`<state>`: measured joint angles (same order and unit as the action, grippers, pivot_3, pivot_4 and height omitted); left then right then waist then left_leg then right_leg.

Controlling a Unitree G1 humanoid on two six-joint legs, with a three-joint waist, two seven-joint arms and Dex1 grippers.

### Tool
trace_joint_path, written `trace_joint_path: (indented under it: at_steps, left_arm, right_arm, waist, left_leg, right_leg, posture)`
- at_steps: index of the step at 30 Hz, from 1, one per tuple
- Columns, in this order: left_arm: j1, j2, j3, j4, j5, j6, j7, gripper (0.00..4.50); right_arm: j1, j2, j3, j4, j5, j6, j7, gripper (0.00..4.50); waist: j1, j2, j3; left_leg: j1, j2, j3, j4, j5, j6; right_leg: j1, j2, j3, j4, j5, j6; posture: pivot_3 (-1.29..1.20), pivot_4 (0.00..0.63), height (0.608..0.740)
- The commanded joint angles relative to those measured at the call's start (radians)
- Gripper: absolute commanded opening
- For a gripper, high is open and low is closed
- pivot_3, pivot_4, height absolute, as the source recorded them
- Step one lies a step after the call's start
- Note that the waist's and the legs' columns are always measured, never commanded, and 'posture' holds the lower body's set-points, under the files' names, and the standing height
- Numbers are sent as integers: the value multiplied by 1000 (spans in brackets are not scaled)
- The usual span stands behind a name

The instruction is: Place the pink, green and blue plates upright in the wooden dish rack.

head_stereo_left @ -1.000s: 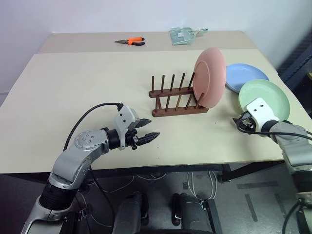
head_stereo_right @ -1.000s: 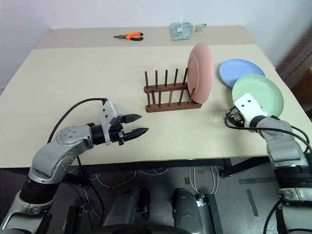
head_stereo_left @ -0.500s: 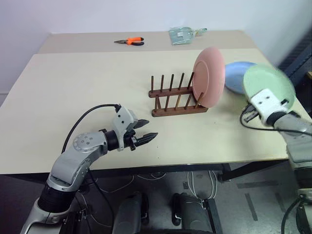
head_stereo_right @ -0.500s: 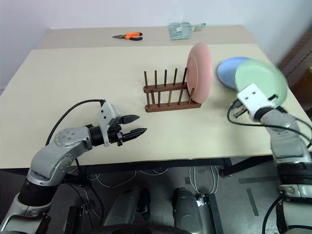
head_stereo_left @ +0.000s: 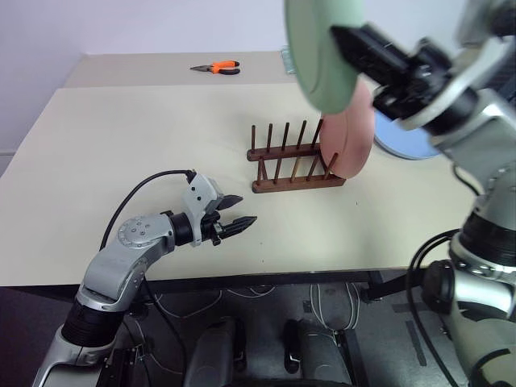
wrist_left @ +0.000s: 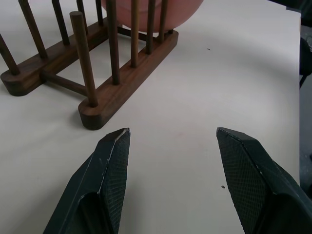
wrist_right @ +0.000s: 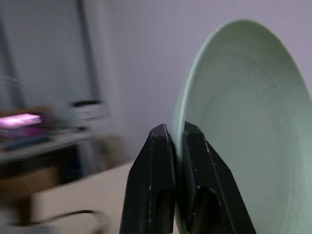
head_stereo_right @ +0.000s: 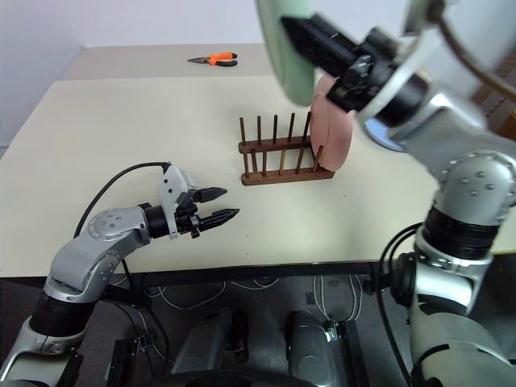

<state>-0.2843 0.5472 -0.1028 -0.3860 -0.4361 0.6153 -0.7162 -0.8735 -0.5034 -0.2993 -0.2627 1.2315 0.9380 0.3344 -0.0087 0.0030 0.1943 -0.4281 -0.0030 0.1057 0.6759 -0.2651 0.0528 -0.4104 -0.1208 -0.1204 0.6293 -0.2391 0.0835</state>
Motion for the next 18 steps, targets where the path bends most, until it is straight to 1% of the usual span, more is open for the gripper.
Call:
trace_joint_path:
  at_steps: [1,7,11,14,17,18]
  left_arm:
    - [6,-6,14,-35,-2,-16,7,2898]
    - [29,-3,19,-59,-3,-10,20,2898]
    - [38,2,25,-73,-9,-4,25,2898]
    - [39,4,27,-76,-12,-1,25,2898]
    - [34,4,25,-75,-13,0,24,2898]
    - [31,4,24,-74,-13,0,24,2898]
  right_arm:
    - [-39,54,-32,115,69,29,-172,91]
    - [-26,100,-41,229,110,63,-279,91]
    - [-18,101,-36,248,101,70,-311,91]
    - [-10,97,-23,244,79,74,-304,91]
    - [-6,88,-4,247,31,68,-279,1044]
    - [-5,79,8,244,3,61,-265,1421]
  waist:
    - [0,0,0]
    - [-4,0,0]
    - [-3,0,0]
    - [-4,0,0]
    - [-4,0,0]
    - [-4,0,0]
  left_leg:
    - [0,0,0,0,0,0]
    - [-2,0,2,0,0,0]
    - [-2,0,2,0,0,0]
    - [-2,0,2,0,0,0]
    - [-2,0,2,0,0,0]
    - [-2,0,2,0,0,0]
  right_leg:
    - [0,0,0,0,0,0]
    - [-2,1,0,0,0,0]
    - [-2,2,1,1,0,0]
    - [-2,2,1,1,0,0]
    - [-2,2,1,1,0,0]
    - [-2,2,1,1,0,0]
  posture:
    - [0,150,740]
    - [0,150,740]
    - [0,150,740]
    - [0,150,740]
    - [0,150,740]
    - [0,150,740]
